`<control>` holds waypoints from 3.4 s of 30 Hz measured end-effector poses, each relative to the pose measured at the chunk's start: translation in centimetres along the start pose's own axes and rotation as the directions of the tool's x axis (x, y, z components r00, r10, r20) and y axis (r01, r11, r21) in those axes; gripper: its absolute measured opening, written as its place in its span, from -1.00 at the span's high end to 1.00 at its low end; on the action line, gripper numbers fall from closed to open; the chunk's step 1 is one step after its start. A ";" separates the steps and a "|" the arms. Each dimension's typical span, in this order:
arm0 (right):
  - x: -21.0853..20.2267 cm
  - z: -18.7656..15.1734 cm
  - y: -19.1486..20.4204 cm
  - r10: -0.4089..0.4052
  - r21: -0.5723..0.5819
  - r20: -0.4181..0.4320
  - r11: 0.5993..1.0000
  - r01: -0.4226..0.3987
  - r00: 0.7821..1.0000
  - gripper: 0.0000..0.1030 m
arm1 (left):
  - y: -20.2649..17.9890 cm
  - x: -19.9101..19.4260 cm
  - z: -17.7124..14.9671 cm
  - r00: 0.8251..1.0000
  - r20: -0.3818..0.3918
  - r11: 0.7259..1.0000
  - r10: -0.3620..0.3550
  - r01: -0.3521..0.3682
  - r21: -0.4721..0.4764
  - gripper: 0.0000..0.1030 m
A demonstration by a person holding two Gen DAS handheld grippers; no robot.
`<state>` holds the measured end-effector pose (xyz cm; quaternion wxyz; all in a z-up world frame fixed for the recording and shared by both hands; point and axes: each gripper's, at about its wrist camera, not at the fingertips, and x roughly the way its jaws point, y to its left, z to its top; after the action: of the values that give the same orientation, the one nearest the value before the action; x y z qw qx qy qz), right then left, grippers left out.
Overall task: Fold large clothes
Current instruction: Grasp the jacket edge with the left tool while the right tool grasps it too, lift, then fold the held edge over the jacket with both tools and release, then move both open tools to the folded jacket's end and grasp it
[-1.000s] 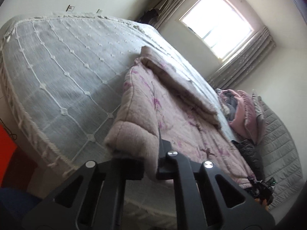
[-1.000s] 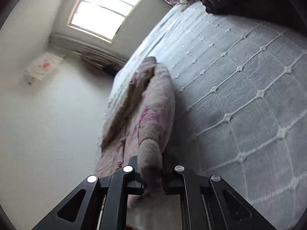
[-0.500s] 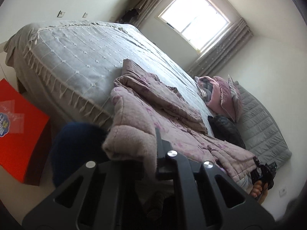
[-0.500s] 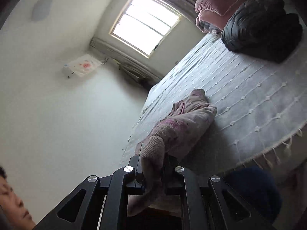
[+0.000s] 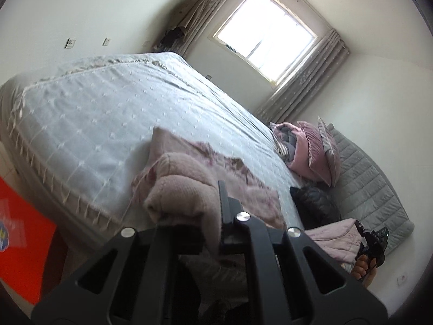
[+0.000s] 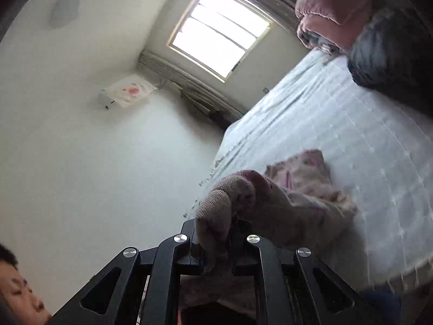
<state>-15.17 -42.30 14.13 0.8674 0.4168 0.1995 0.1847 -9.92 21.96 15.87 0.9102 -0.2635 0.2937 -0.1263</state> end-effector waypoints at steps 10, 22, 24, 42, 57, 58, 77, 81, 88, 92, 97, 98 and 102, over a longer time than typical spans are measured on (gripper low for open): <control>16.7 9.6 -10.7 -0.198 0.301 -0.122 0.926 0.227 0.973 0.42 | 1.8 19.5 9.1 0.958 -0.272 0.989 0.086 -0.114 -0.089 0.57; 21.5 6.7 -18.7 -0.547 0.076 -0.172 0.822 0.565 0.819 -0.40 | 6.3 24.1 7.4 0.941 -0.264 0.974 0.212 -0.227 -0.028 -0.47; 23.0 6.9 -18.6 -0.541 0.041 -0.209 0.828 0.560 0.815 -0.40 | 6.3 25.7 6.5 0.932 -0.288 0.975 0.220 -0.223 0.022 -0.47; 30.3 9.8 -11.8 -0.480 -0.198 -0.177 0.873 0.447 0.859 0.75 | 0.4 28.0 9.7 0.944 -0.166 0.919 0.285 -0.219 0.329 0.86; 42.0 14.7 -16.4 -0.658 -0.204 -0.093 0.748 0.632 0.748 0.77 | 3.6 43.8 13.3 0.794 -0.183 0.812 0.580 -0.547 0.202 0.86; 42.8 13.9 -17.4 -0.687 -0.230 -0.105 0.721 0.654 0.719 0.77 | 4.6 44.2 12.6 0.791 -0.198 0.815 0.579 -0.551 0.178 0.86; 44.5 11.2 -23.9 -0.751 -0.177 -0.206 0.659 0.731 0.627 0.46 | 5.8 46.4 8.9 0.748 -0.146 0.761 0.647 -0.620 0.191 0.89; 42.6 12.1 -22.0 -0.742 -0.162 -0.260 0.665 0.729 0.618 -0.19 | 5.8 44.1 10.5 0.768 -0.205 0.794 0.607 -0.591 0.140 0.58; 32.0 8.0 -11.3 -0.632 -0.226 -0.149 0.771 0.596 0.761 -0.38 | -0.8 33.4 9.4 0.875 -0.144 0.885 0.463 -0.449 0.122 0.33; 30.7 2.5 -5.9 -0.563 -0.356 -0.161 0.799 0.484 0.811 -0.38 | -6.8 31.2 4.4 0.930 -0.176 0.935 0.322 -0.283 0.214 0.01; 32.5 -5.0 -2.4 -0.531 -0.535 -0.175 0.758 0.373 0.829 -0.37 | -11.5 33.3 -1.9 0.923 -0.232 0.911 0.308 -0.216 0.352 -0.02; 33.2 -6.1 -2.3 -0.533 -0.565 -0.182 0.744 0.356 0.826 -0.36 | -11.8 34.1 -3.0 0.914 -0.247 0.902 0.322 -0.217 0.374 -0.02; 35.6 -8.3 -2.7 -0.581 -0.652 -0.146 0.665 0.364 0.801 -0.35 | -11.0 35.5 -4.8 0.911 -0.213 0.887 0.352 -0.253 0.387 -0.02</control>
<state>11.47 -21.19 0.38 0.9215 0.0173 0.3814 0.0717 14.58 -2.76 2.01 0.9006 -0.0270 0.4286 -0.0675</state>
